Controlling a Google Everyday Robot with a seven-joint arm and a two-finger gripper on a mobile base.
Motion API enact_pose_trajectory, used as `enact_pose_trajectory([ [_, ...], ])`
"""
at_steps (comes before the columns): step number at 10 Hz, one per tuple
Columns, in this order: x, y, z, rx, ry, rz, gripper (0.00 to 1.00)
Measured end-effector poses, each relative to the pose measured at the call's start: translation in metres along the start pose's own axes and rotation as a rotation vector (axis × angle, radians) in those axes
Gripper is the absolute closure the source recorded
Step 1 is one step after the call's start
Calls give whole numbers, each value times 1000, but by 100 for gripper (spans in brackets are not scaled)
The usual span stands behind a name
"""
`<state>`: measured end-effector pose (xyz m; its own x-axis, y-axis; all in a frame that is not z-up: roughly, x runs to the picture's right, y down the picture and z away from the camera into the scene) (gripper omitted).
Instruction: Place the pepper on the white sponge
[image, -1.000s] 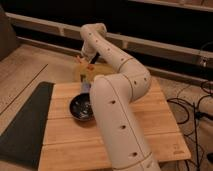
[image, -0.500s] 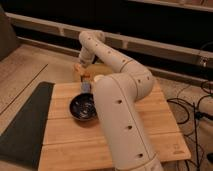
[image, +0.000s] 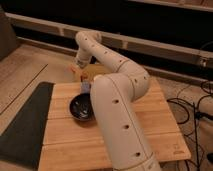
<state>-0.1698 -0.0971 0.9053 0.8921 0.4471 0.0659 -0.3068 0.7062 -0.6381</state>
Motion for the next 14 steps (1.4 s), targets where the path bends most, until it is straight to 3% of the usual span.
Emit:
enact_pose_trajectory([
  [4, -2, 16, 32, -70, 49, -24, 100],
  [9, 11, 11, 71, -108, 163, 32, 100],
  [12, 31, 15, 91, -133, 249, 92, 100],
  [14, 48, 12, 98, -126, 293, 151, 100],
])
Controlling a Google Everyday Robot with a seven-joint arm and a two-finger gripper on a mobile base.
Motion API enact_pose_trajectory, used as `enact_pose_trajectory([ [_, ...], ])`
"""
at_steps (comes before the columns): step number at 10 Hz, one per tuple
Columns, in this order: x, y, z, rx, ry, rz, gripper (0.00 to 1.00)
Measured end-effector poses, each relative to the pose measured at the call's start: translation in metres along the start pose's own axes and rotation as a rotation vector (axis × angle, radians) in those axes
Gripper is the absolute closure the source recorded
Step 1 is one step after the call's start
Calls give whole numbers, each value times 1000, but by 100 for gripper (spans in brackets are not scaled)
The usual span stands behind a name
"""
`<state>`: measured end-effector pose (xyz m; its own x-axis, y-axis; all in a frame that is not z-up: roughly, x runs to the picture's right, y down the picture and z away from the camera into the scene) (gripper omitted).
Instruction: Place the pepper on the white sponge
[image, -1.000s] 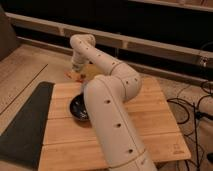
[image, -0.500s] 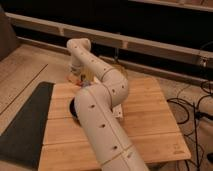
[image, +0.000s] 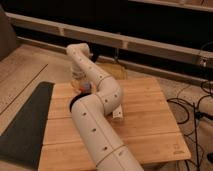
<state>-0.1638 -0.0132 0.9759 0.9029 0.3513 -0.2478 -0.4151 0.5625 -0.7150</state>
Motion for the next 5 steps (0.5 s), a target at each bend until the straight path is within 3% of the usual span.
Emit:
enact_pose_trajectory([
  [5, 21, -32, -16, 95, 16, 94, 100],
])
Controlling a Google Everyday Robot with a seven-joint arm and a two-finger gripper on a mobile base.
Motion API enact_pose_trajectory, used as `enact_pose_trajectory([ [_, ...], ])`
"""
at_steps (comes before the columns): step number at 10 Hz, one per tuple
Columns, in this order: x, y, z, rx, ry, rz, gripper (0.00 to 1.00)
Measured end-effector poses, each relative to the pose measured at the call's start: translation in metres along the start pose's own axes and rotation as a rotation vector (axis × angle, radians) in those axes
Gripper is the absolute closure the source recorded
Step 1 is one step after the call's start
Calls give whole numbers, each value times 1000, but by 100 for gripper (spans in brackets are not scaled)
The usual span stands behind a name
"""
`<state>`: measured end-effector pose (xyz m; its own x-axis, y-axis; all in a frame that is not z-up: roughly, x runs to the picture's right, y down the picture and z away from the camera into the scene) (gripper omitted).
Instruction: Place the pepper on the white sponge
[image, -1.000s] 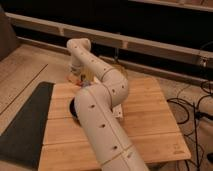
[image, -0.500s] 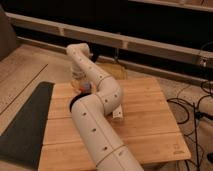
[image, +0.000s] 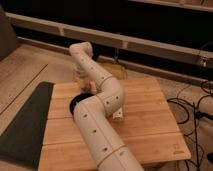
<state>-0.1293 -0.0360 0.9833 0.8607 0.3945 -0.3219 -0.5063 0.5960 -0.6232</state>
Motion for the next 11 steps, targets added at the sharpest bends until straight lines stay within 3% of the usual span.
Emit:
enact_pose_trajectory([
  [2, 8, -10, -2, 21, 10, 19, 100],
  [7, 6, -9, -2, 22, 4, 3, 87],
  [11, 5, -9, -2, 22, 4, 2, 49],
])
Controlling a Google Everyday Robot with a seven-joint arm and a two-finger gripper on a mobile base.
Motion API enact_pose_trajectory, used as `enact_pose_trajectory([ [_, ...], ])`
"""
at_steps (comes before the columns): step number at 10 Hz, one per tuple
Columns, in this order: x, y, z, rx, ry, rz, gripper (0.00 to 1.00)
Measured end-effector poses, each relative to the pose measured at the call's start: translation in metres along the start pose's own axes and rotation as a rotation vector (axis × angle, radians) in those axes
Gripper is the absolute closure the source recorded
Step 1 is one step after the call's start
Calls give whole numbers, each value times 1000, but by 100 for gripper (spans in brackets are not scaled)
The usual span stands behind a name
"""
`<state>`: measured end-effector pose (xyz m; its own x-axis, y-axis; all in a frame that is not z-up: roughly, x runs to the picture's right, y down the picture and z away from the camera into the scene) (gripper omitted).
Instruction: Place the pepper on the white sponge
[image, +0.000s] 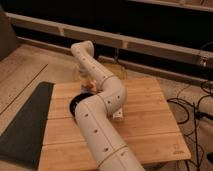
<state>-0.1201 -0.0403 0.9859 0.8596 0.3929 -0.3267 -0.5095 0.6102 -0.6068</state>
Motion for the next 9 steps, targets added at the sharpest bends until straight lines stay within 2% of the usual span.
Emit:
enact_pose_trajectory([
  [1, 0, 0, 0, 0, 0, 0, 38],
  [3, 0, 0, 0, -1, 0, 0, 23],
  [4, 1, 0, 0, -1, 1, 1, 20],
  [9, 1, 0, 0, -1, 1, 1, 20],
])
